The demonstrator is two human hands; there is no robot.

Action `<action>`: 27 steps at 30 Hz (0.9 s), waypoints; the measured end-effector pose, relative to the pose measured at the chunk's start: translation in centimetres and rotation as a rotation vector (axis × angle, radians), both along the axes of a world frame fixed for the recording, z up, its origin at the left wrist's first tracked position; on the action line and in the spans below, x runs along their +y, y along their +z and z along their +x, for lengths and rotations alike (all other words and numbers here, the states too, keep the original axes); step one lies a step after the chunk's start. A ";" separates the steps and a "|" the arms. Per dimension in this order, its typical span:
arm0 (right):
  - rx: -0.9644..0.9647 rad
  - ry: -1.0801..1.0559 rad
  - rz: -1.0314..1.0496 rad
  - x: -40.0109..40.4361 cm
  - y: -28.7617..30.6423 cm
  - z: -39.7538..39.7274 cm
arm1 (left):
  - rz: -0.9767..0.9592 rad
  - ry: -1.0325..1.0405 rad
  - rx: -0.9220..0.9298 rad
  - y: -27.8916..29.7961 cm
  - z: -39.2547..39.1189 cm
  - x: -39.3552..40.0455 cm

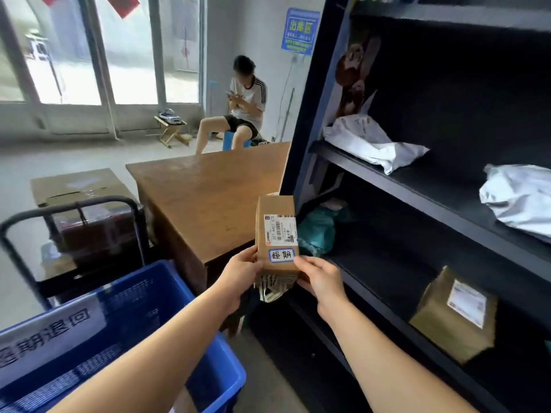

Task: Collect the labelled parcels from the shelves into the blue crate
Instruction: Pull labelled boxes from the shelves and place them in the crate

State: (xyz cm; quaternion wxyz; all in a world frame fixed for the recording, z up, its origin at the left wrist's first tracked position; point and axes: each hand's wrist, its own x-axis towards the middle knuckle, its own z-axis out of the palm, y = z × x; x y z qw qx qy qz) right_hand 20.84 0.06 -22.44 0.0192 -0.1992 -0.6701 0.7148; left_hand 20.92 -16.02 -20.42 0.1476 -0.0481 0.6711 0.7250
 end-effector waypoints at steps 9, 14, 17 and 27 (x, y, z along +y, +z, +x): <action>-0.040 0.173 0.015 -13.4 -2.9 -1.7 | 0.001 0.198 -0.053 -2.9 0.9 -13.2; -0.069 0.287 0.006 -19.4 -4.5 -1.8 | -0.006 0.287 -0.098 -5.3 1.5 -19.1; -0.092 0.341 0.008 -22.2 -5.7 -2.1 | -0.001 0.341 -0.131 -7.1 1.9 -21.7; -0.210 0.588 0.033 -30.1 -11.5 -4.5 | 0.026 0.564 -0.242 -12.6 2.9 -28.7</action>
